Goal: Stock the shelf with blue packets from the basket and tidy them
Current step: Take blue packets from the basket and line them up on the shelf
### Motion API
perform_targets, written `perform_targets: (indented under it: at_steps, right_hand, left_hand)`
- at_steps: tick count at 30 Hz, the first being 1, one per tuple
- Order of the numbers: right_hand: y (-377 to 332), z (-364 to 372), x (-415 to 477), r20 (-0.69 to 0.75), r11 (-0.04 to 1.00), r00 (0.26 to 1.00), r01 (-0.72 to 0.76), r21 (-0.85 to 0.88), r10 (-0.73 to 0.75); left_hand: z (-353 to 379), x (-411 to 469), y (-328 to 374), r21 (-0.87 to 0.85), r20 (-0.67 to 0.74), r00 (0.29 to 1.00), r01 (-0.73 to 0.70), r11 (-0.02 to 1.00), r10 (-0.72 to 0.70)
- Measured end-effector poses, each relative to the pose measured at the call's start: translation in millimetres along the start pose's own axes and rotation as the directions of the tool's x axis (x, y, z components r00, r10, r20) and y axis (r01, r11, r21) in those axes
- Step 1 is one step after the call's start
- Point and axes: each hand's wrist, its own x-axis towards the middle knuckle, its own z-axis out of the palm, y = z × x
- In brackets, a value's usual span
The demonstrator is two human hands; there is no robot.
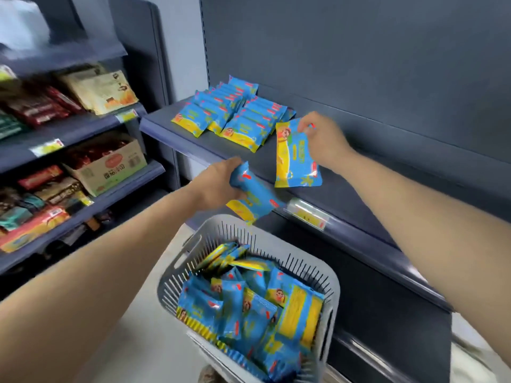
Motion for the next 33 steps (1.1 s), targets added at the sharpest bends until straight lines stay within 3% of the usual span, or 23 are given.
perform_targets:
  at_steps: [3,9,13,18,22,33]
  right_hand:
    - [-14,18,36,0.042,1.0,0.999,-0.014,0.012,0.014]
    - [-47,62,94,0.221,0.966,0.974,0.099,-0.24,-0.045]
    - [-53,89,126,0.258,0.936,0.965,0.054,-0.347,0.04]
    - [-51,118,149,0.308,0.907,0.949,0.071,-0.414,0.066]
    - [-47,128,163,0.281,0.915,0.948,-0.022,-0.402,0.146]
    - [-36,141,200,0.201,0.89,0.973,-0.009,-0.455,0.113]
  left_hand:
    - [-27,22,-21,-0.042,-0.017,1.0,-0.004,0.999,0.004]
    - [-67,65,-69,-0.174,-0.01,1.0,-0.018,0.985,0.016]
    - [-83,87,-98,-0.232,0.058,0.998,0.036,0.972,-0.024]
    - [-93,112,-123,-0.314,0.071,0.997,-0.005,0.95,0.028]
    - [-98,129,-136,-0.411,0.124,0.992,0.016,0.911,0.038]
    - [-98,185,-151,-0.491,0.145,0.988,0.024,0.871,0.055]
